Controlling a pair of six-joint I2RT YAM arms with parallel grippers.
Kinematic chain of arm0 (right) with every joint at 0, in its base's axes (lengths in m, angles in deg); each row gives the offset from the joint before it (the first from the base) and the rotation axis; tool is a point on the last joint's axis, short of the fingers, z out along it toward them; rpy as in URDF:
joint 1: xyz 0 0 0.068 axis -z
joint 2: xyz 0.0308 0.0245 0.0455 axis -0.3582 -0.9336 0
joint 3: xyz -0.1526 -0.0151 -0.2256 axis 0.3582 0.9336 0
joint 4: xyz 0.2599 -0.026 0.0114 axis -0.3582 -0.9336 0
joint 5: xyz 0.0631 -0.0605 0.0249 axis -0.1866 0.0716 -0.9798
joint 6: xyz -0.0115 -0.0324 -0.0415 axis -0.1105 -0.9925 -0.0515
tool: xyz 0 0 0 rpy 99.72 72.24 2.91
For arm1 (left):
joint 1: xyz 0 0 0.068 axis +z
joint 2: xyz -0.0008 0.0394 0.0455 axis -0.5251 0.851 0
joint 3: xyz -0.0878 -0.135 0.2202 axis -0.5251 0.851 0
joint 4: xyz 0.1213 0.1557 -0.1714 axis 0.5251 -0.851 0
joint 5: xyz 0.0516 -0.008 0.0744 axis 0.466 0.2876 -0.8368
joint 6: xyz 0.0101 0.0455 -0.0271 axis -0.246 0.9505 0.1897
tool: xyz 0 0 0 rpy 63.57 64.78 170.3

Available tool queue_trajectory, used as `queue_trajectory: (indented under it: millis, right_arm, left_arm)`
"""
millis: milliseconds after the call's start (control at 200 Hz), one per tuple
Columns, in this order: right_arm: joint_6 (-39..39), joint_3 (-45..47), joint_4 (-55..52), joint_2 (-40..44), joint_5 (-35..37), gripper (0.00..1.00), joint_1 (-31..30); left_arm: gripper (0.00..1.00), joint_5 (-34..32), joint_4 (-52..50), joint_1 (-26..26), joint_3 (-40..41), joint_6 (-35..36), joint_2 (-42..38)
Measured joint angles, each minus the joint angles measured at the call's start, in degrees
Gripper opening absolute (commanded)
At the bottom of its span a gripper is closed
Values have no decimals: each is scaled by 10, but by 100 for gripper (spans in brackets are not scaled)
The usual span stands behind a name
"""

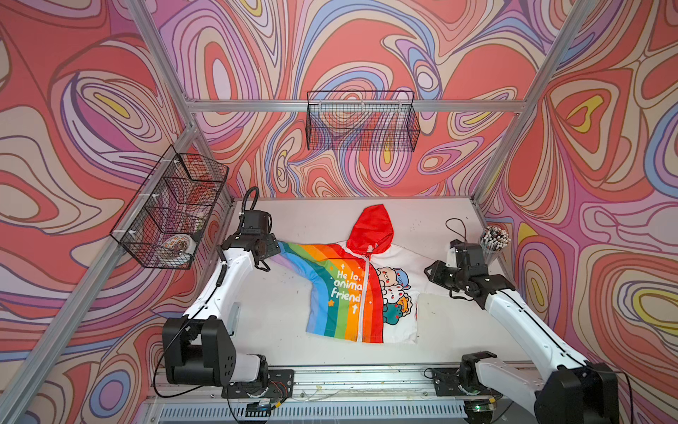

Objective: Unzip the jacket
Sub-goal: Flatten out the jacket at the center of the board.

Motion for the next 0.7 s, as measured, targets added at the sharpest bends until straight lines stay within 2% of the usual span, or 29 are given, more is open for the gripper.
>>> queue_trajectory:
  millis: [105,230,506,701]
  right_arm:
    - [10,14,29,-69,-37,23,-31]
    - [16,16,57,-129,-46,19,-46]
    - [26,15,68,-204,6,12,-46]
    - [35,14,76,-208,22,12,-47]
  left_arm:
    - [81,-2,0,4,0,0,4]
    - [81,2,0,12,0,0,9]
    - [81,31,0,61,0,-2,16]
    - [81,37,0,76,0,-1,16]
